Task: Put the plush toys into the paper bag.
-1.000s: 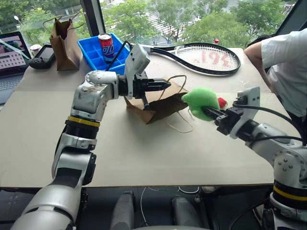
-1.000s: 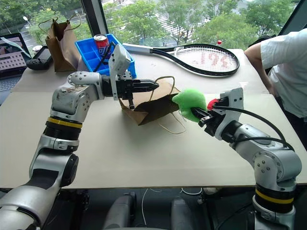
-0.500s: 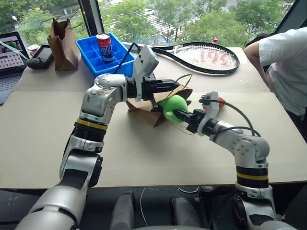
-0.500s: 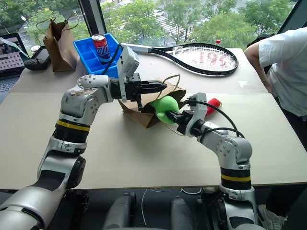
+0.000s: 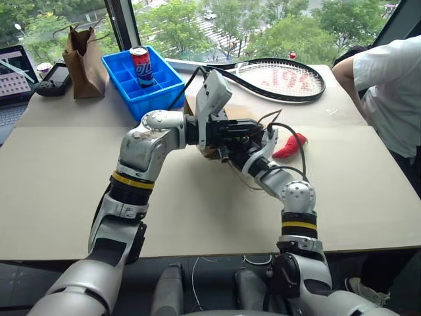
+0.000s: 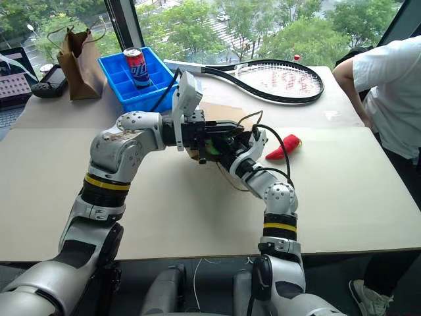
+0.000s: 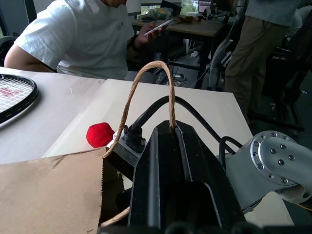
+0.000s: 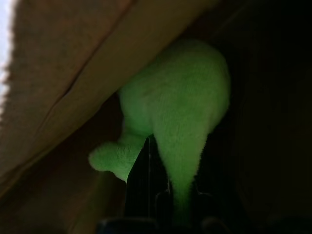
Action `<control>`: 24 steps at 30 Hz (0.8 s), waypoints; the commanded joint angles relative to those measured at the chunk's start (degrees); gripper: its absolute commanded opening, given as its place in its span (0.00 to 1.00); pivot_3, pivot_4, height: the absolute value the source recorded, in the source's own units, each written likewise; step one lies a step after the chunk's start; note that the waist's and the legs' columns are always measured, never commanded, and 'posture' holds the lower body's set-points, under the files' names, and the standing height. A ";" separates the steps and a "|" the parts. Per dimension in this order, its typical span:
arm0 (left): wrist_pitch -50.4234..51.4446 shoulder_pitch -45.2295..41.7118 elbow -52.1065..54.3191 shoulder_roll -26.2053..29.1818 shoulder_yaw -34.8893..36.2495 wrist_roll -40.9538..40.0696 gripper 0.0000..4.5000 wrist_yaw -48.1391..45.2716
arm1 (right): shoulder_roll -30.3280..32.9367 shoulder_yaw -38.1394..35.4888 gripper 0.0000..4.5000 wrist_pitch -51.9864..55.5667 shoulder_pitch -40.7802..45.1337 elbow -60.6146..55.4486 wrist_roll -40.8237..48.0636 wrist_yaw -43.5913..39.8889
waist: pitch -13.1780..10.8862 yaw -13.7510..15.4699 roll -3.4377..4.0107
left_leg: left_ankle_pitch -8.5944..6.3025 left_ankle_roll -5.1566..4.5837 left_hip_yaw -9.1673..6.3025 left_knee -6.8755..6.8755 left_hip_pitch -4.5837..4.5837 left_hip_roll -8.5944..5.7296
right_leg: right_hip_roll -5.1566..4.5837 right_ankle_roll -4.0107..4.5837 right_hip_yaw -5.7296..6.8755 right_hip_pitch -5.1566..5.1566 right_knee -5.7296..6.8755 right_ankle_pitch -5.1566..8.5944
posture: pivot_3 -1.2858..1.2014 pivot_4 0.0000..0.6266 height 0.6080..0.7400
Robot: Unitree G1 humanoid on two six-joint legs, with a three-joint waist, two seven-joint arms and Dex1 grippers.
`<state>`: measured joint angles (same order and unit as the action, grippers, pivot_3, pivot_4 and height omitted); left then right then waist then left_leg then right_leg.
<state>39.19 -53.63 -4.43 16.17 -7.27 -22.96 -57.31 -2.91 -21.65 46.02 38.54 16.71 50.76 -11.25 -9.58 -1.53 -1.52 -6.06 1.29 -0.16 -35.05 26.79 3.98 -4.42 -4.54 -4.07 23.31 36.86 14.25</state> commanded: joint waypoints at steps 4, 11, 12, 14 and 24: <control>0.89 -0.06 3.23 0.81 1.48 -1.63 0.00 1.94 | 0.80 0.84 0.00 -4.79 4.63 6.47 -3.80 -0.58 | -0.02 -0.30 0.03 | 0.00 0.00 0.00 0.01 0.00 0.00 | 0.00 0.01 -0.01 0.01 0.00 0.00 | 0.52 0.24 0.99; 0.51 -0.14 2.32 0.21 2.22 -2.13 0.00 4.04 | 4.48 10.36 0.00 -5.28 6.86 4.82 -11.97 -7.15 | -0.03 -0.92 0.04 | 0.00 0.00 0.00 0.10 0.01 0.00 | 0.00 0.01 -0.01 0.05 -0.02 0.01 | 0.52 0.24 0.99; 0.25 -0.20 1.93 0.20 2.22 -2.04 0.00 4.29 | 5.52 12.41 0.10 -5.07 6.79 3.97 -13.86 -7.59 | -0.03 -0.94 0.04 | 0.00 0.00 0.00 0.11 0.01 0.00 | 0.00 0.01 -0.01 0.06 -0.02 0.01 | 0.52 0.24 0.99; -0.13 -0.39 0.91 0.15 2.25 -1.62 0.00 5.07 | 7.47 15.71 0.22 -4.44 6.25 1.94 -16.88 -8.25 | -0.03 -0.95 0.04 | 0.00 0.00 0.00 0.12 0.00 0.00 | 0.01 0.02 -0.01 0.07 -0.01 0.01 | 0.52 0.24 0.99; -4.30 -2.57 -7.63 0.69 3.21 1.97 0.00 9.74 | 19.44 21.26 0.99 5.51 -4.72 -20.88 -20.38 -8.76 | -0.03 -0.55 0.05 | 0.00 0.01 0.01 0.12 0.06 -0.01 | 0.00 0.03 -0.01 0.10 -0.06 0.03 | 0.52 0.24 0.99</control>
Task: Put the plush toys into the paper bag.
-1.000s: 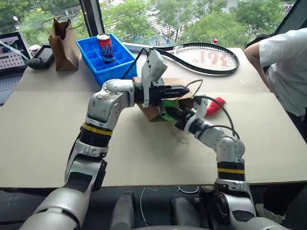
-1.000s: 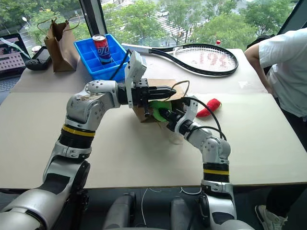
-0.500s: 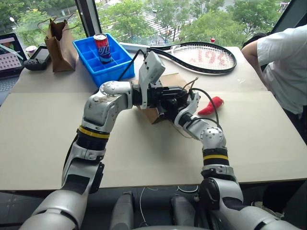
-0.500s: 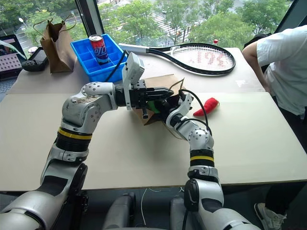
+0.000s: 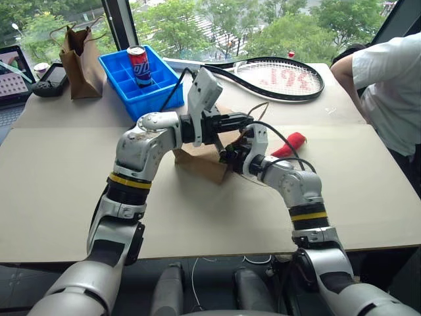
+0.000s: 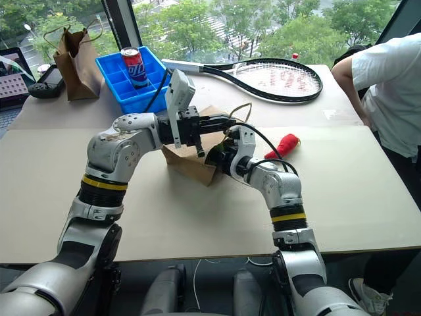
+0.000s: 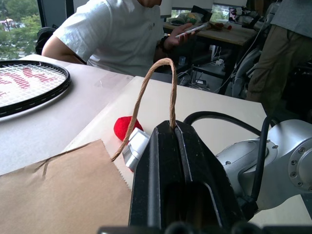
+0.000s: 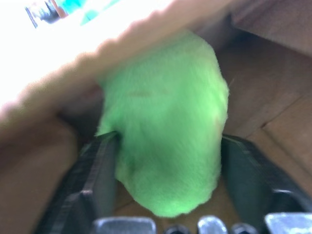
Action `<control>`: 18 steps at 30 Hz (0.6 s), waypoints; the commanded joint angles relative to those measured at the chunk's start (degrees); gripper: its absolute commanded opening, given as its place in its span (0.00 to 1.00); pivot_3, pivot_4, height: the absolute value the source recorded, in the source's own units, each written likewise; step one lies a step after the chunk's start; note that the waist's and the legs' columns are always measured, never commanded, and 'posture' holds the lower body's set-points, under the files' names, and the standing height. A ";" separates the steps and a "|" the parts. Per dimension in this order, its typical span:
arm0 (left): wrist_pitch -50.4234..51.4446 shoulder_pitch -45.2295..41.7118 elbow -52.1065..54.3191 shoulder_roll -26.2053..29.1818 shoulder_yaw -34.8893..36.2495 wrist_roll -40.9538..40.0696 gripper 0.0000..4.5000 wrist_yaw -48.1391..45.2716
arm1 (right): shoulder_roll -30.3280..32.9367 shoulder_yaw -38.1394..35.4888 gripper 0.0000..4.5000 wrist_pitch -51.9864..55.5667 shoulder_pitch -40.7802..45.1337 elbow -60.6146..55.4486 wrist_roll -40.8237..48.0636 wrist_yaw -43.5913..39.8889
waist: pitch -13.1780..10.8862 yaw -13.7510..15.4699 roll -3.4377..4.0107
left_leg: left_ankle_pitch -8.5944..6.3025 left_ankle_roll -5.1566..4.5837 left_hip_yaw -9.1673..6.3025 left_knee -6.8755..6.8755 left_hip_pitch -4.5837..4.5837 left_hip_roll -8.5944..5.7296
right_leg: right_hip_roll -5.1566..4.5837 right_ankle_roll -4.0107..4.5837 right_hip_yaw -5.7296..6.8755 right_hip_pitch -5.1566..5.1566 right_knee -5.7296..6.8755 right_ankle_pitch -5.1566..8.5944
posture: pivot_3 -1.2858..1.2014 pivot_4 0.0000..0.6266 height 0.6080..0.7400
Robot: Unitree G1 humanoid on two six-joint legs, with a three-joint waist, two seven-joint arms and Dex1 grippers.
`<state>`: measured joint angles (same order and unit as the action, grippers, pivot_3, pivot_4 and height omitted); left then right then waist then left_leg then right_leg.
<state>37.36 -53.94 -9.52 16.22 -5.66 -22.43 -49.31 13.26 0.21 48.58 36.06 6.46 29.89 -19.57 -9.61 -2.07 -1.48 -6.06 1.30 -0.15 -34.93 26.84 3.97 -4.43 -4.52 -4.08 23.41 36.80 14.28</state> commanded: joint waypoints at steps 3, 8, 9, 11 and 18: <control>-3.69 -3.31 -5.64 0.65 3.00 1.74 0.00 3.28 | 7.04 -4.13 0.99 7.37 -5.24 -18.97 3.21 -0.25 | 0.00 0.01 0.00 | 0.00 0.00 0.00 0.00 0.00 0.00 | 0.00 0.01 -0.01 0.03 0.01 0.01 | 0.52 0.24 0.99; -4.96 -4.39 -7.62 0.55 4.43 2.08 0.00 4.56 | 12.42 -12.57 0.99 12.95 -7.19 -24.65 8.06 -0.51 | -0.01 0.23 -0.01 | 0.00 0.00 0.00 -0.01 0.01 0.00 | -0.01 0.02 -0.01 0.02 0.00 0.01 | 0.52 0.24 0.99; -5.06 -4.46 -7.70 0.51 4.55 2.09 0.00 4.69 | 12.97 -13.43 0.99 13.19 -7.22 -24.58 8.11 -0.06 | -0.01 0.31 -0.01 | 0.00 0.00 0.00 -0.01 0.00 0.00 | -0.01 0.02 -0.01 0.00 -0.02 0.01 | 0.52 0.24 0.99; -4.50 -4.71 -7.48 0.27 5.63 1.46 0.00 5.68 | 14.57 -16.11 0.99 8.76 -5.63 -16.92 2.91 3.73 | -0.01 0.33 -0.01 | 0.00 0.00 0.00 -0.01 0.00 0.00 | -0.01 0.02 -0.01 0.00 -0.03 0.01 | 0.52 0.24 0.99; -1.50 -5.23 -5.90 -0.67 8.30 -0.92 0.00 7.64 | 12.11 -16.67 0.99 -10.23 2.15 13.78 -8.00 8.87 | -0.01 0.45 -0.01 | 0.02 0.01 0.01 -0.02 -0.01 -0.03 | 0.00 0.02 -0.06 0.01 -0.06 0.01 | 0.52 0.24 0.99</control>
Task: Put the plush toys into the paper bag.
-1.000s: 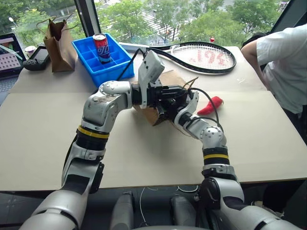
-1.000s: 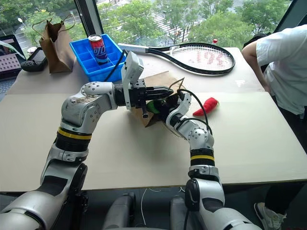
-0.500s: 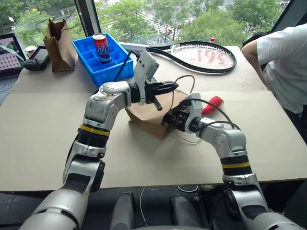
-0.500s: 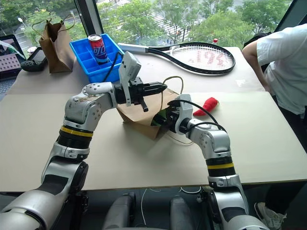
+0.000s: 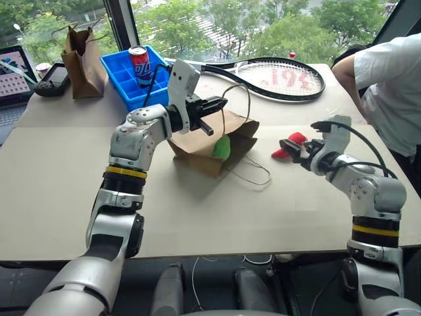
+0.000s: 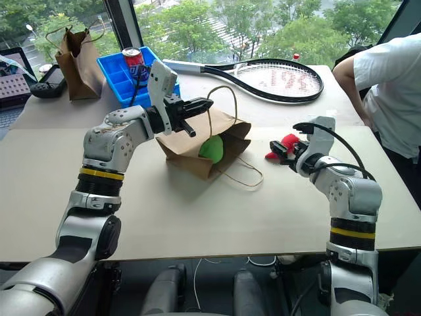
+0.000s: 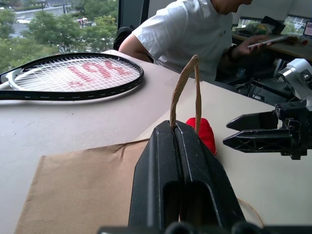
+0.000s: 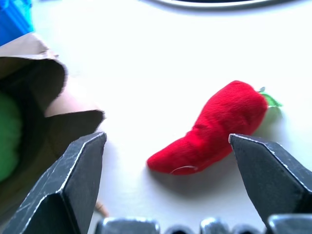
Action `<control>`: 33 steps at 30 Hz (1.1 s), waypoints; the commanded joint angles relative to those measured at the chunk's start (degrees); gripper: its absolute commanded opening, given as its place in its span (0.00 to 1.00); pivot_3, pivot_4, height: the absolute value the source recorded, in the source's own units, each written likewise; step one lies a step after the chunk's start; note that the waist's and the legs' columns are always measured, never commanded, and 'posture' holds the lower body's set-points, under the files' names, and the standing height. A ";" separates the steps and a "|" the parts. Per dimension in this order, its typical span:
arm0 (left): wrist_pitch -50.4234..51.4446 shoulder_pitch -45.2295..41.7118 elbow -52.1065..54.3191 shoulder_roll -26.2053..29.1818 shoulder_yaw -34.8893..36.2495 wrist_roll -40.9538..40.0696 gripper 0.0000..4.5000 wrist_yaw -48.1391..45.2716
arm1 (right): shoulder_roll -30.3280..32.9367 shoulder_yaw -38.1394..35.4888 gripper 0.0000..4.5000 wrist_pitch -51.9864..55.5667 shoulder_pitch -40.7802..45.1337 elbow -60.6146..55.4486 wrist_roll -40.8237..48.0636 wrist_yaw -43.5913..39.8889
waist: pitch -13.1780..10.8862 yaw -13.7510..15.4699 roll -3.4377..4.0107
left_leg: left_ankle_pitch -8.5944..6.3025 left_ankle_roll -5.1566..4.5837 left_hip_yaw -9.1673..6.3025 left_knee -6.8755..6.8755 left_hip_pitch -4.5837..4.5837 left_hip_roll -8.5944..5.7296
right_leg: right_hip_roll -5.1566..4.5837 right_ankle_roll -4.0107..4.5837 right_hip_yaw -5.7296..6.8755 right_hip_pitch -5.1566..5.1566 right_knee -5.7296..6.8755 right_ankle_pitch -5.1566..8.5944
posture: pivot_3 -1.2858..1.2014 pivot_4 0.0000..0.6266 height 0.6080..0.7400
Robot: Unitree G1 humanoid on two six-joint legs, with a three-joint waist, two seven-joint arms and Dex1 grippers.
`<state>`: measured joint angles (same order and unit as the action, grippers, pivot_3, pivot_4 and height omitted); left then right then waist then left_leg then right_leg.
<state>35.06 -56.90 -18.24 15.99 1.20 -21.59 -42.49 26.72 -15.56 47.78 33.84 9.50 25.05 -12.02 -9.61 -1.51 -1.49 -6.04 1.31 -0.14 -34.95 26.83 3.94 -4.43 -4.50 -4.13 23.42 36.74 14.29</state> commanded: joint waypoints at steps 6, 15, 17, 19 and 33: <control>2.19 -1.96 4.50 -0.32 1.48 -2.39 0.00 1.37 | -4.95 -3.74 0.99 -23.92 12.94 33.97 -4.21 0.70 | -0.01 -0.94 0.01 | 0.02 0.02 -0.01 0.08 -0.01 -0.01 | 0.01 -0.02 -0.02 0.00 0.00 0.00 | 0.52 0.24 0.99; 2.67 -2.37 4.75 0.16 1.94 -2.51 0.00 1.63 | -3.46 2.55 0.38 -23.04 7.76 23.62 -6.38 -8.50 | -0.02 -0.99 0.03 | 0.03 0.04 -0.01 0.11 -0.08 -0.01 | 0.01 -0.03 -0.01 -0.07 0.01 0.00 | 0.52 0.24 0.99; 2.79 -2.49 4.74 0.01 1.92 -2.65 0.00 1.54 | -1.32 5.24 0.22 -19.52 4.73 14.69 -6.29 -11.77 | -0.03 -0.88 0.05 | 0.03 0.04 -0.01 0.12 -0.07 -0.01 | 0.01 -0.05 -0.01 -0.06 0.02 0.02 | 0.52 0.24 0.99; 2.91 -2.56 4.65 -0.07 1.66 -2.81 0.00 0.96 | 2.13 9.11 0.08 -12.60 1.56 3.54 -4.50 -16.85 | -0.06 -0.83 0.09 | 0.03 0.04 -0.01 0.11 -0.05 -0.02 | 0.00 -0.06 -0.02 -0.06 0.01 0.03 | 0.52 0.24 0.99; 7.43 -0.46 10.63 0.04 -1.29 -5.75 0.00 -3.00 | -0.79 22.95 0.01 -5.18 10.37 0.27 -6.51 -23.50 | -0.09 -0.90 0.14 | 0.07 0.12 -0.02 0.05 -0.07 -0.02 | 0.00 -0.03 -0.03 -0.03 0.03 0.03 | 0.52 0.24 0.99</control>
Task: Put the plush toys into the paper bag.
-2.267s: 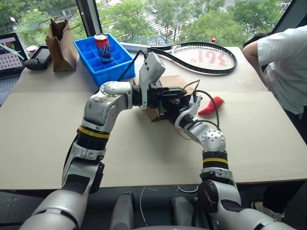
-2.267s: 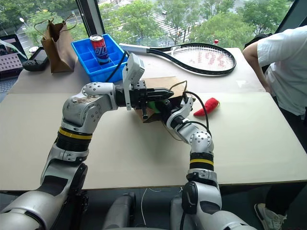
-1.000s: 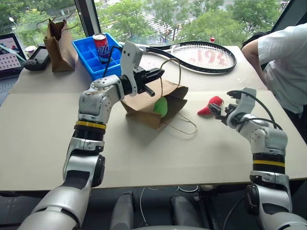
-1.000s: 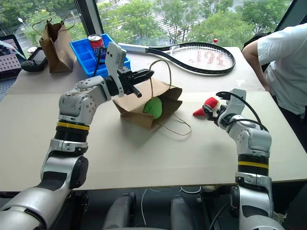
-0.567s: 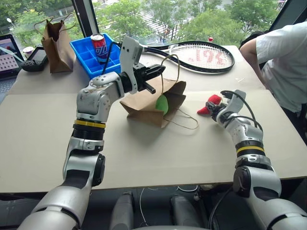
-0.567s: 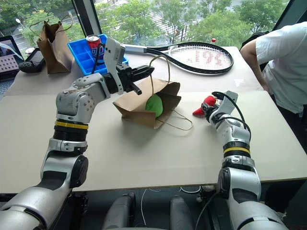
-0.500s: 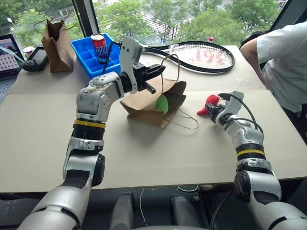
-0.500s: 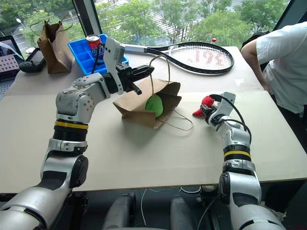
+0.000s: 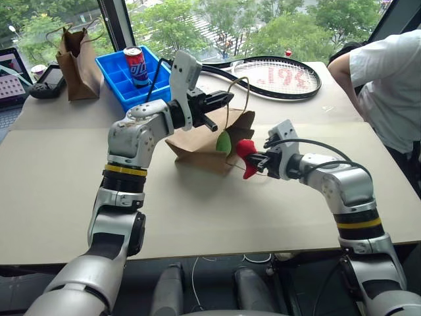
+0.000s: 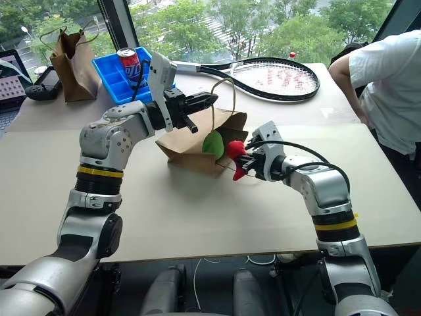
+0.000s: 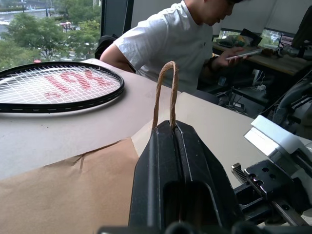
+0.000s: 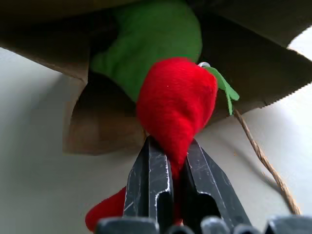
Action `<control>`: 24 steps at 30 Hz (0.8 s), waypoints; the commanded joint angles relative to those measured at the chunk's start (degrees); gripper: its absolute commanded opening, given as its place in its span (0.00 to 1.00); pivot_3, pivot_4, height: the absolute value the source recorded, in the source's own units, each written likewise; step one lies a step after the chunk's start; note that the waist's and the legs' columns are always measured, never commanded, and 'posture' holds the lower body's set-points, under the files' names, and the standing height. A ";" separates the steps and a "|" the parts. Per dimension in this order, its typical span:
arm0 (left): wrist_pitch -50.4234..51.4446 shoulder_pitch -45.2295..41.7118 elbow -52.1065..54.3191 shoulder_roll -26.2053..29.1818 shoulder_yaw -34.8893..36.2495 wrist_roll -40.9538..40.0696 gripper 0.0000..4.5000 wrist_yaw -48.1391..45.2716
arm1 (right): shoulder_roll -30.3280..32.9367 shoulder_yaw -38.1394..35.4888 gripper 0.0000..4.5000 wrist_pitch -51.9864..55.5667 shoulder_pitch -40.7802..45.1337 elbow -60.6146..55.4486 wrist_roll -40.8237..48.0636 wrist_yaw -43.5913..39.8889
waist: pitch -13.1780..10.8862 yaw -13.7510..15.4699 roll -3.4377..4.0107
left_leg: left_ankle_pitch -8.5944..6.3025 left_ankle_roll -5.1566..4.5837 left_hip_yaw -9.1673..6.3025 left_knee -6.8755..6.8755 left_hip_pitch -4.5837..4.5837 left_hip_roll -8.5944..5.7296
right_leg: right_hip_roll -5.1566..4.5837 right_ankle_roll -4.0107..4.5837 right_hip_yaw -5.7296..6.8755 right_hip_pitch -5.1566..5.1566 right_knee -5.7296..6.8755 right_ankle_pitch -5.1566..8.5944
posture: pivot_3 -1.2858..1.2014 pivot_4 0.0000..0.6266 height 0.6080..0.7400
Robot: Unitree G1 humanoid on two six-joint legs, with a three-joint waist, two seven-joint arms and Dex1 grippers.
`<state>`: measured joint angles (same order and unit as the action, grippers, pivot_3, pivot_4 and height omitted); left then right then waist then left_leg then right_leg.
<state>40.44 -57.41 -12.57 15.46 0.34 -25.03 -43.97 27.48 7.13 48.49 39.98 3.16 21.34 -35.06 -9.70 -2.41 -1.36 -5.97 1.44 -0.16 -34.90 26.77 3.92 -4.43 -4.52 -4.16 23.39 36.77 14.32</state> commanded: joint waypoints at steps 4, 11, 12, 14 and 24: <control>5.10 1.36 9.07 2.47 -1.08 -3.67 0.00 -2.86 | -2.82 1.92 0.01 -12.19 9.19 16.42 -6.91 -2.00 | 0.00 0.28 0.00 | 0.01 0.01 0.00 0.06 0.00 0.00 | 0.00 -0.01 0.02 0.00 0.00 0.01 | 0.52 0.24 0.99; 9.82 3.64 15.14 6.49 -1.00 -6.33 0.00 -4.19 | -0.62 2.32 0.01 -14.05 11.32 17.08 -10.29 -5.55 | -0.01 0.36 0.01 | 0.01 0.01 0.00 0.11 0.16 0.00 | 0.00 -0.01 0.02 0.19 0.02 0.01 | 0.52 0.24 0.99; 10.37 3.85 15.79 6.63 -0.93 -6.79 0.00 -4.06 | -1.22 1.55 0.01 -14.10 11.55 17.17 -9.88 -5.42 | -0.01 0.37 0.01 | 0.01 0.01 0.00 0.11 0.17 0.00 | 0.00 -0.01 0.02 0.20 0.03 0.01 | 0.52 0.24 0.99; 11.21 4.09 16.77 6.71 -0.86 -7.48 0.00 -3.84 | -2.53 0.40 0.01 -14.22 11.72 17.66 -9.15 -5.13 | -0.01 0.26 0.01 | 0.01 0.02 0.00 0.09 0.16 0.01 | 0.00 0.00 0.02 0.20 0.04 0.00 | 0.52 0.24 0.99; 14.31 4.05 19.82 8.05 -0.60 -10.57 0.00 -3.95 | -16.39 -10.71 0.01 -29.78 9.81 33.57 -7.16 10.05 | -0.01 0.02 0.01 | 0.05 0.07 -0.02 0.09 0.12 0.01 | 0.01 0.01 0.02 0.22 0.16 0.00 | 0.52 0.24 0.99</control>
<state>54.31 -52.78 4.37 23.22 -1.16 -33.97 -47.80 12.85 0.47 23.20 49.88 35.20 11.98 -28.37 -9.71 -2.39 -1.34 -5.93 1.51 -0.18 -34.81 26.88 3.93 -4.42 -4.51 -4.15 23.61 36.93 14.32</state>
